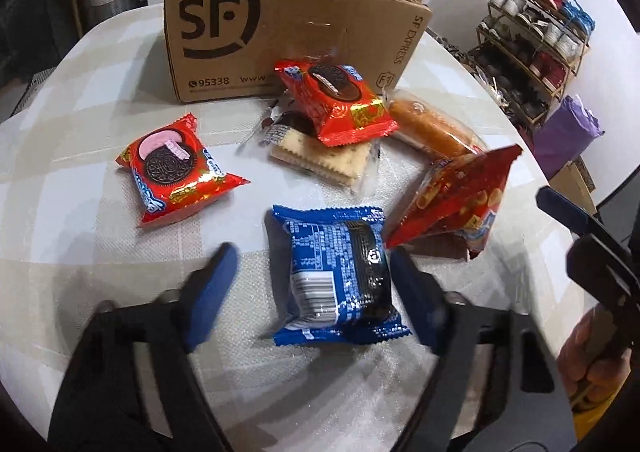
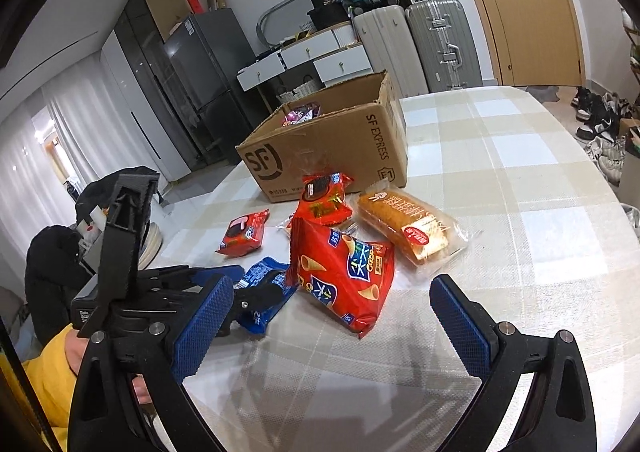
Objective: Organize snacks
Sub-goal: 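Grasp the blue Oreo pack on the table with the left gripper, then grasp and lift the red crisps bag with the right gripper while the left holds the blue pack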
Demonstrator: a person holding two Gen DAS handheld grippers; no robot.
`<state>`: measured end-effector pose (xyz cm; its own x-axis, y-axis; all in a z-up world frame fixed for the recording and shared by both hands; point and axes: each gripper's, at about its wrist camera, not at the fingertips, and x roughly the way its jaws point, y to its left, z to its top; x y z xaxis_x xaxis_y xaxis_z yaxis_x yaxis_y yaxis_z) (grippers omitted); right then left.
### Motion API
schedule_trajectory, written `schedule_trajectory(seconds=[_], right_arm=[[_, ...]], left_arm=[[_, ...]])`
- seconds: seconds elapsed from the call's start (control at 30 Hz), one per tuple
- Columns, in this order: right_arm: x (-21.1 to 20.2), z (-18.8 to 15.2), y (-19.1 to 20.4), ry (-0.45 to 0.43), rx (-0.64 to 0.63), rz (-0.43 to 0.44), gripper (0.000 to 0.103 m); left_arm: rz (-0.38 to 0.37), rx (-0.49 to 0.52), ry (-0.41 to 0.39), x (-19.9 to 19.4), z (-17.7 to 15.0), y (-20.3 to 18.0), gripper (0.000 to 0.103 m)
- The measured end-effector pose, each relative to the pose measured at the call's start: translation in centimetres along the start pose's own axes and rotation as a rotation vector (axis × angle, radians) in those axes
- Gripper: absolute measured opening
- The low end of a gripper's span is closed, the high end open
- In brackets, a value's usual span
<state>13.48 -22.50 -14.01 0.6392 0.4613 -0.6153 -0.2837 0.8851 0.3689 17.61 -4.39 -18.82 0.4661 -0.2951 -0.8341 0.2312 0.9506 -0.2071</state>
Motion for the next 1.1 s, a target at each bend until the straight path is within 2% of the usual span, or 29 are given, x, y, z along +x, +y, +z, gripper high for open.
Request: schedule_trajectory(seconds=[0.03, 0.07, 0.1, 0.33, 0.63, 0.8, 0.93, 1.03, 1.1], right_arm=[[0.1, -0.1, 0.0, 0.003, 0.002, 0.000, 0.101], [0.1, -0.1, 0.0, 0.005, 0.005, 0.001, 0.101], [0.1, -0.2, 0.0, 0.007, 0.006, 0.002, 0.101], [0.0, -0.1, 1.0, 0.011, -0.011, -0.011, 0.101], [2.3, 0.2, 1.5, 0.072, -0.015, -0.053, 0.101], [4.3, 0.7, 1.5, 0.109, -0.007, -0.079, 0.100], [6.0, 1.0, 0.7, 0.152, 0.040, -0.094, 0.082], [7.2, 1.1, -0.2, 0.191, 0.096, -0.086, 0.075], [7.5, 1.1, -0.6, 0.196, 0.123, -0.068, 0.059]], left_arm=[[-0.028, 0.005, 0.003, 0.1, 0.0, -0.1, 0.057], [-0.051, 0.007, 0.005, 0.2, 0.0, -0.3, 0.043], [-0.058, 0.011, 0.006, 0.3, 0.0, -0.4, 0.042], [-0.058, 0.024, -0.018, 0.2, -0.1, -0.7, 0.040], [-0.063, 0.000, -0.113, -4.6, -1.1, 1.5, 0.041], [-0.070, -0.011, -0.139, -6.6, -1.8, 2.8, 0.041], [-0.072, -0.022, -0.149, -7.7, -2.7, 3.8, 0.041], [-0.070, -0.036, -0.154, -8.2, -3.1, 4.4, 0.041], [-0.070, -0.044, -0.155, -8.3, -3.3, 4.7, 0.041]])
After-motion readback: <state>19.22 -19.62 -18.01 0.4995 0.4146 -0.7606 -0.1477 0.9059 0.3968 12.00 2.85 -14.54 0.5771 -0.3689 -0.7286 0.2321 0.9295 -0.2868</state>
